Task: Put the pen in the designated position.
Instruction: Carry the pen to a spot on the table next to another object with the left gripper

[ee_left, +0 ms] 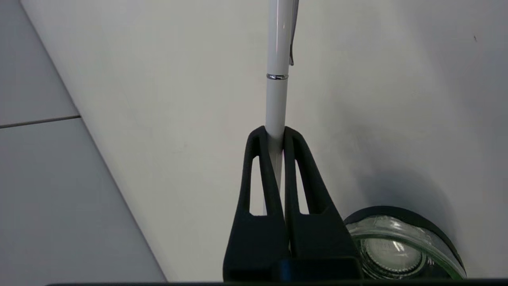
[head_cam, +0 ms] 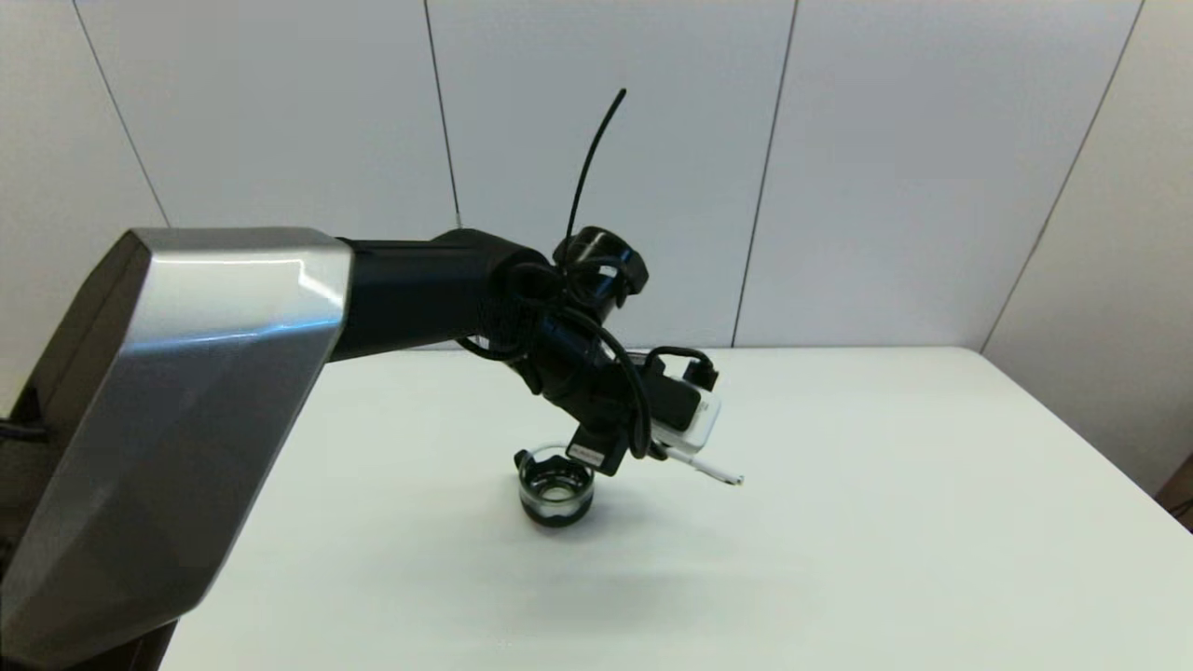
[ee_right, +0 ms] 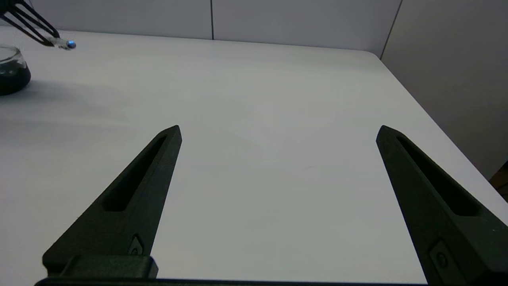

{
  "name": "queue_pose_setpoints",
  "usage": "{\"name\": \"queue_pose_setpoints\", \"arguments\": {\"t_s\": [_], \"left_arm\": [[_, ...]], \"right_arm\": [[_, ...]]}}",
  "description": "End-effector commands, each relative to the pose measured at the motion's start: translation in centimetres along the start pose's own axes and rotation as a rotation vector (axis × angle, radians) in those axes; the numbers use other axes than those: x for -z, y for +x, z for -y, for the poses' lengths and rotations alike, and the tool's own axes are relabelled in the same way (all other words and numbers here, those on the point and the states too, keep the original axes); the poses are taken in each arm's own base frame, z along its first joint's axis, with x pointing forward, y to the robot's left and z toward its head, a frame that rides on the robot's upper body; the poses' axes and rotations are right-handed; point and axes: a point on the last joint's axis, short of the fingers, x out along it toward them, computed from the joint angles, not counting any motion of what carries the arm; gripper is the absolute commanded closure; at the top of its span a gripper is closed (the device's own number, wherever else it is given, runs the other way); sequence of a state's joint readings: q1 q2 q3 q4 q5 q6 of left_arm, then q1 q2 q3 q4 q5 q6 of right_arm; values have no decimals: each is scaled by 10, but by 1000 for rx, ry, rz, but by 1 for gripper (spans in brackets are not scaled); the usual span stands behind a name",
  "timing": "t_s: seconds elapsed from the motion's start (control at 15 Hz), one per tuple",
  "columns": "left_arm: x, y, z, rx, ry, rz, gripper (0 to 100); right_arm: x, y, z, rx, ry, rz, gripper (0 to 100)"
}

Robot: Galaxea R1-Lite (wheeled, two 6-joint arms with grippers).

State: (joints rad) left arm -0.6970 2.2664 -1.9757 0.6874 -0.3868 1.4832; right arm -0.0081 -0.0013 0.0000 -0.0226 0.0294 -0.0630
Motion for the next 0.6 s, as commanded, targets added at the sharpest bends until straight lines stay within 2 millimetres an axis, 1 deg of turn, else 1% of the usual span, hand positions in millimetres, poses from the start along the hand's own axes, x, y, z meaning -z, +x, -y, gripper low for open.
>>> {"name": "queue_pose_setpoints", "arguments": {"t_s": [0.07, 0.6], "left_arm": [[5, 12, 3, 32, -6, 0, 100], [10, 36, 7, 62, -14, 3, 100]], "right_arm": [[4, 1, 0, -1, -1, -15, 0], [3, 1, 0, -1, -1, -13, 0]]}}
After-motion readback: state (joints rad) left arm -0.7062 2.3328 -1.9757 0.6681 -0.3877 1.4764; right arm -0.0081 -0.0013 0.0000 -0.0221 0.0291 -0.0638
